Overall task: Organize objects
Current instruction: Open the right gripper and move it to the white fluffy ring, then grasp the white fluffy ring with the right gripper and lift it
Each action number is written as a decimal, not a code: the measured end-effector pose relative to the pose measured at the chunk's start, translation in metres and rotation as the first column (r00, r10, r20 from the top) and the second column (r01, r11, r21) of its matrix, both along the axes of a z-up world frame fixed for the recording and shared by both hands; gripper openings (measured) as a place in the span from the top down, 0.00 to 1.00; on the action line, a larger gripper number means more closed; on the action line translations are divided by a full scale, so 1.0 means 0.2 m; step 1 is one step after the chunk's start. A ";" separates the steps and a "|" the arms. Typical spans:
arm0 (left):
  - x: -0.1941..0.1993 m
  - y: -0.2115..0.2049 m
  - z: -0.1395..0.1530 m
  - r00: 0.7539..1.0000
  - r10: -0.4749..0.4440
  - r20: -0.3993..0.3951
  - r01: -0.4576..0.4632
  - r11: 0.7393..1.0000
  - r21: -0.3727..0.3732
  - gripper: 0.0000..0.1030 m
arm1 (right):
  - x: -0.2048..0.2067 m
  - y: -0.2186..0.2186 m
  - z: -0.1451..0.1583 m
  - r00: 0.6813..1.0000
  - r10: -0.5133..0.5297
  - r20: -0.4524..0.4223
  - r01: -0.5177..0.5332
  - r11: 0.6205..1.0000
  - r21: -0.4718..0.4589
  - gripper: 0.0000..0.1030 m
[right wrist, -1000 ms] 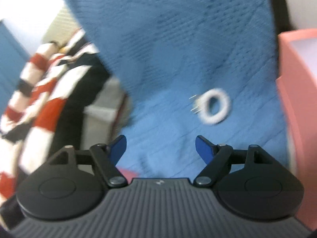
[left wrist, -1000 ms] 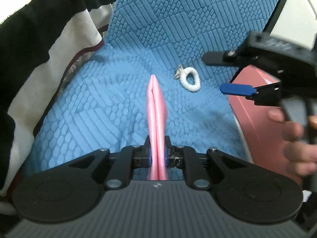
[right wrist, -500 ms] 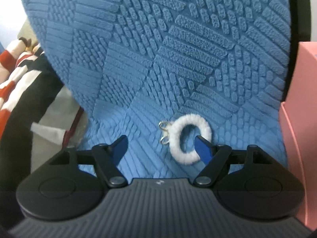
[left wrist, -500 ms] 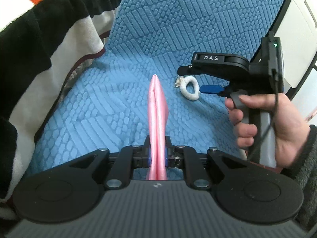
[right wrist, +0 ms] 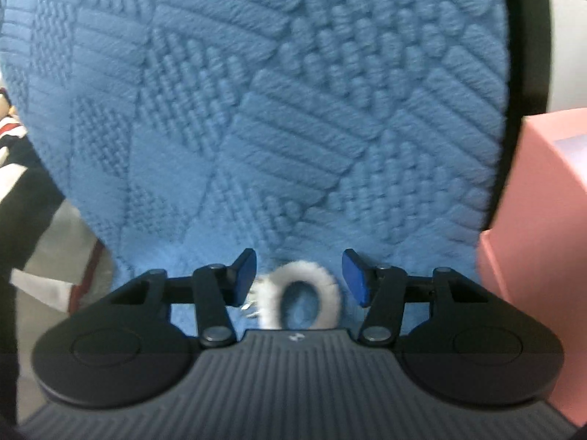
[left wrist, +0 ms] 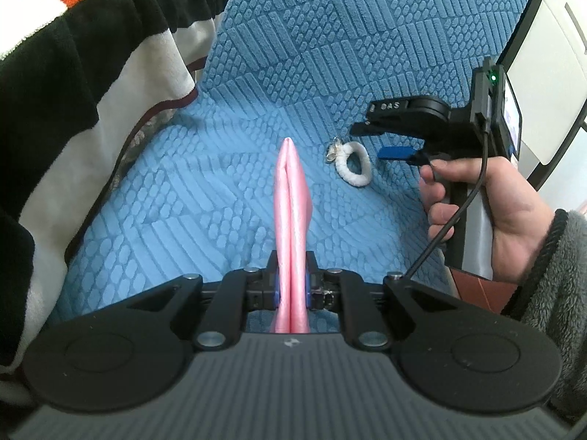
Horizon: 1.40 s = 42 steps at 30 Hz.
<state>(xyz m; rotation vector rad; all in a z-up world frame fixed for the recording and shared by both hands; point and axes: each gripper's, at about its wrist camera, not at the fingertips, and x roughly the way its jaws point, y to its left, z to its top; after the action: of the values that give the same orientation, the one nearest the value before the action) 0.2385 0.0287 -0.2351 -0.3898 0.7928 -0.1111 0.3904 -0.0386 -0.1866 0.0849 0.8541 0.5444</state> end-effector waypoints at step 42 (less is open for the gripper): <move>-0.11 -0.13 0.15 0.988 -0.129 0.081 0.128 0.992 0.006 0.87 | -0.35 -0.07 0.38 0.981 0.187 -0.053 -0.192 0.973 -0.128 0.90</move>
<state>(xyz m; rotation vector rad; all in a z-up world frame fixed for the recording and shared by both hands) 0.2160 0.0028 -0.2044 -0.3310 0.7375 -0.2456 0.3204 -0.0524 -0.1110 -0.1091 0.9414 0.6647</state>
